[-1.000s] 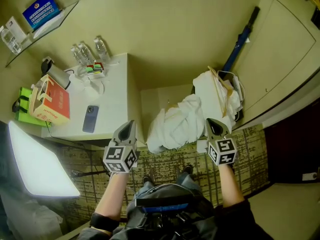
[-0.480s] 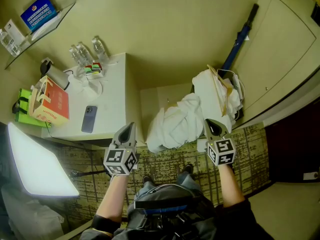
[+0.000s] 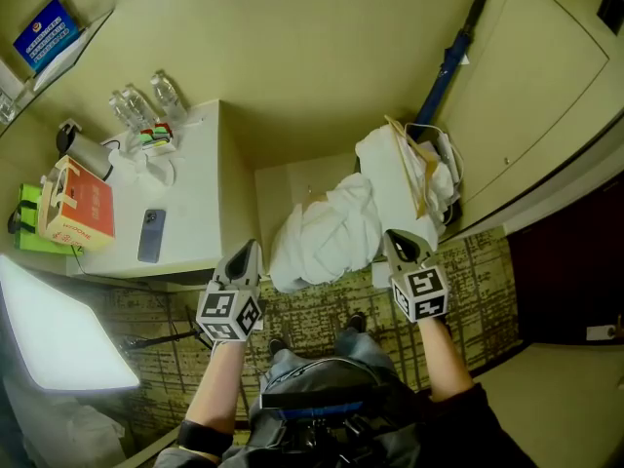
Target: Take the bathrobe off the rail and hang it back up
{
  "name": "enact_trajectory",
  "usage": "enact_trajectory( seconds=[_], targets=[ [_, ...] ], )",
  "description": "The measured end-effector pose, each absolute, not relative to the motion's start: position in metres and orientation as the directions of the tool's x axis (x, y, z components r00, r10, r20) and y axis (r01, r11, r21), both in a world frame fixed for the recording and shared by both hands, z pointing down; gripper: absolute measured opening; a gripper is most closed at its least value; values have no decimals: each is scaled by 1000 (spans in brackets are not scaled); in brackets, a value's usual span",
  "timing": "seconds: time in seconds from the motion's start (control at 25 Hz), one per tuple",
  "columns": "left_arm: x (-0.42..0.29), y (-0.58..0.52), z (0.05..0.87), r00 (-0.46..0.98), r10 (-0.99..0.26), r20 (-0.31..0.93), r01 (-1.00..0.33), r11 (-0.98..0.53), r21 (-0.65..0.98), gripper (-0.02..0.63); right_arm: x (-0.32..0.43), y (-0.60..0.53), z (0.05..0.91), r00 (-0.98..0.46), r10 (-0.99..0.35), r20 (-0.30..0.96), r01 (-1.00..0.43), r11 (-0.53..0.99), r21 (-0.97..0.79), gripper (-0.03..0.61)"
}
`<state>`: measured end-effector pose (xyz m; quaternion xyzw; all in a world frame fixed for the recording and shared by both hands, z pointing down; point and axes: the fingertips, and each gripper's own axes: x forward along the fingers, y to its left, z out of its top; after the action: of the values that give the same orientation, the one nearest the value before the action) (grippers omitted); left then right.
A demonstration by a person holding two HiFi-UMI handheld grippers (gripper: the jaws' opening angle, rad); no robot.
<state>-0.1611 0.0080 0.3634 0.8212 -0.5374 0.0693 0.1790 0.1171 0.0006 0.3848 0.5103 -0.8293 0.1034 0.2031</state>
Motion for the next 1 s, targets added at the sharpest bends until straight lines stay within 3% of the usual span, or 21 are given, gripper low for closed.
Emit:
enact_trajectory(
  seconds=[0.28,0.6,1.0],
  targets=[
    [-115,-1,383,410,-838,361,-910,-349,223,3,131,-13,399,-475,-754,453,-844,537,8,25],
    [-89,-22,430,474,-749,462,-879,-430,206,81,116,-45,437,-495,-719,487,-829,559,-19,25],
    [-75,-125,551,553,-624,552,-821,-521,233,163,69,-118,534,-451,-692,564,-844,536,-18,24]
  ],
)
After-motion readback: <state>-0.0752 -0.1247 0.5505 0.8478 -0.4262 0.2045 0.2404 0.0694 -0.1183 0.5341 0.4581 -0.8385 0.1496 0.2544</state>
